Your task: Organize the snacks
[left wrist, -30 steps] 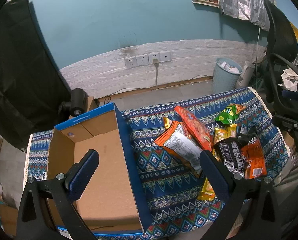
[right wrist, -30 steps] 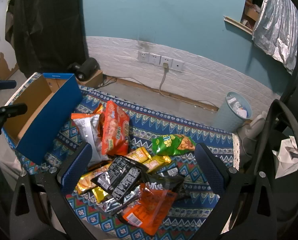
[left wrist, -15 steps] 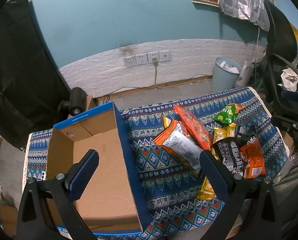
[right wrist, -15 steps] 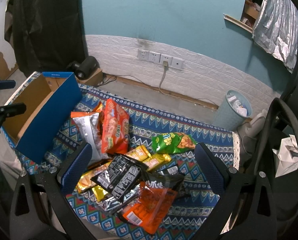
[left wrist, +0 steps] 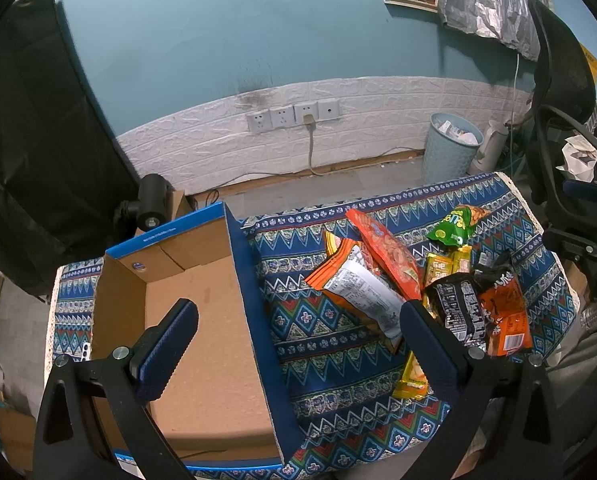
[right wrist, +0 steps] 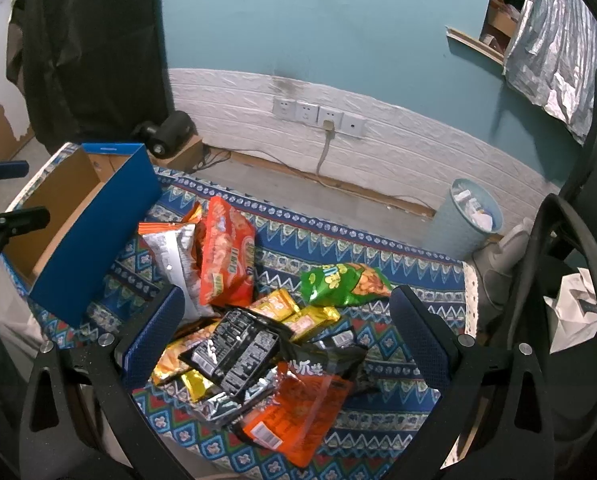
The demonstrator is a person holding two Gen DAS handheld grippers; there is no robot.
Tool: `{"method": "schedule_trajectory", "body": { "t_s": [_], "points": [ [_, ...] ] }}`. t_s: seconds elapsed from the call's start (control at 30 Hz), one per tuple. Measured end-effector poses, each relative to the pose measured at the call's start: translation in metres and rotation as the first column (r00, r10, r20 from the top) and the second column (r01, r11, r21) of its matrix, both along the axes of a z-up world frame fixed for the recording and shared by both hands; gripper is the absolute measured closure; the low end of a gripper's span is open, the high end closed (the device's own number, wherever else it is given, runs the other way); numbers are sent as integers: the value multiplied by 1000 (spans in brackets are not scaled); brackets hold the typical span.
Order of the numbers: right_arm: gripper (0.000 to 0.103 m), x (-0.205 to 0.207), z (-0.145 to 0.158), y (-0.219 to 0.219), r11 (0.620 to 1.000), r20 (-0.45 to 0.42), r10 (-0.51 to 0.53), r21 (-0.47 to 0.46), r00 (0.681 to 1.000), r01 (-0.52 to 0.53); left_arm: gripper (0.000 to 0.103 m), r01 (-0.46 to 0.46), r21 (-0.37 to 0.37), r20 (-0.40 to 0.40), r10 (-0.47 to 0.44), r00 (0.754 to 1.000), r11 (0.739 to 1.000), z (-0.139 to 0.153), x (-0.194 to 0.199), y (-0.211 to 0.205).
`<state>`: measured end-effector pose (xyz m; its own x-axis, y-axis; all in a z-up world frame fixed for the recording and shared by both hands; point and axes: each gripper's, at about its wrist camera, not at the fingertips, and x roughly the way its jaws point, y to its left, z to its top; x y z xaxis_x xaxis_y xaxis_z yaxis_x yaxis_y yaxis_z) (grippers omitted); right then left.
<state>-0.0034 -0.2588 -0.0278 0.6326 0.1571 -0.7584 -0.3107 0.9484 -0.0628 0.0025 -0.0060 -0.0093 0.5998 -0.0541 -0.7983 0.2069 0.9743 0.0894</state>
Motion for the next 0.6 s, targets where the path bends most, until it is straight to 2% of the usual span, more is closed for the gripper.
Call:
{"method": "schedule_trajectory", "body": {
  "t_s": [0.3, 0.6],
  "points": [
    [3, 3, -6, -6, 1000, -20, -26, -14, 999, 26, 1, 1, 7, -36, -1, 999, 1000, -12, 6, -8],
    [3, 8, -26, -17, 997, -75, -80, -25, 994, 78, 1, -10, 12, -147, 12, 989, 1000, -44, 16, -21]
  ]
}}
